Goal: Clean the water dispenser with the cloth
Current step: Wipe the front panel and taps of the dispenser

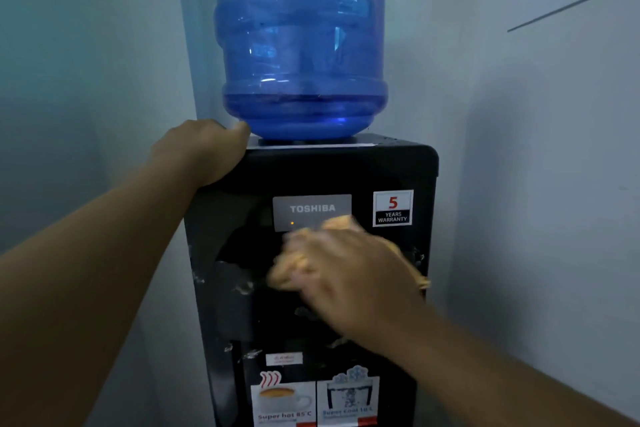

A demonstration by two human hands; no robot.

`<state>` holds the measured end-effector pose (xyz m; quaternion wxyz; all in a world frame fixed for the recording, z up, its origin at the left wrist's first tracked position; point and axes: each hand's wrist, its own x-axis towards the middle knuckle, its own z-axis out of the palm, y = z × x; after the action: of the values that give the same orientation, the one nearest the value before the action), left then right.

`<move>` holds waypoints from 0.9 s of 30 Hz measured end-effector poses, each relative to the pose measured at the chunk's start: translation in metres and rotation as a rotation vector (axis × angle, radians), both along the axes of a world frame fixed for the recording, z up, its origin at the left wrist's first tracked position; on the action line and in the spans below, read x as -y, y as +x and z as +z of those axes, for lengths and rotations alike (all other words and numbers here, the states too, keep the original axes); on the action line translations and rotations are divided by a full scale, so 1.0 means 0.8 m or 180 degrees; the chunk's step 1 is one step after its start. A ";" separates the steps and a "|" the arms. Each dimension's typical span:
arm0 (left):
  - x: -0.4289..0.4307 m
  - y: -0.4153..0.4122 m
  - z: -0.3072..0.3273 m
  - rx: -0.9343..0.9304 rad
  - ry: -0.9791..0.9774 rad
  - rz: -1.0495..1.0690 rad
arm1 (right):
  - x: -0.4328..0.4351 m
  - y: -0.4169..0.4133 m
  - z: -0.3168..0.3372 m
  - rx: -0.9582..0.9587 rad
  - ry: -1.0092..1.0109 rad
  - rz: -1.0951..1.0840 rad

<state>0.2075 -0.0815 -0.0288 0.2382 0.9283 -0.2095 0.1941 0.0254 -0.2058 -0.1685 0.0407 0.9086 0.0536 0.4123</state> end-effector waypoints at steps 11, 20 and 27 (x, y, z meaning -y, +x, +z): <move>0.000 -0.002 -0.004 0.0090 -0.0017 -0.0088 | -0.094 0.085 -0.010 0.0622 0.0030 -0.0075; -0.003 -0.004 -0.004 0.0123 -0.0014 -0.0108 | -0.022 0.029 0.002 0.0972 0.0797 -0.1310; -0.003 -0.006 -0.004 0.0049 0.0018 -0.0216 | -0.077 0.070 -0.029 0.0456 -0.0981 0.0671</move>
<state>0.2030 -0.0791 -0.0320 0.2404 0.9198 -0.2432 0.1925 0.0817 -0.1440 -0.1916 0.1397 0.8493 0.2079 0.4647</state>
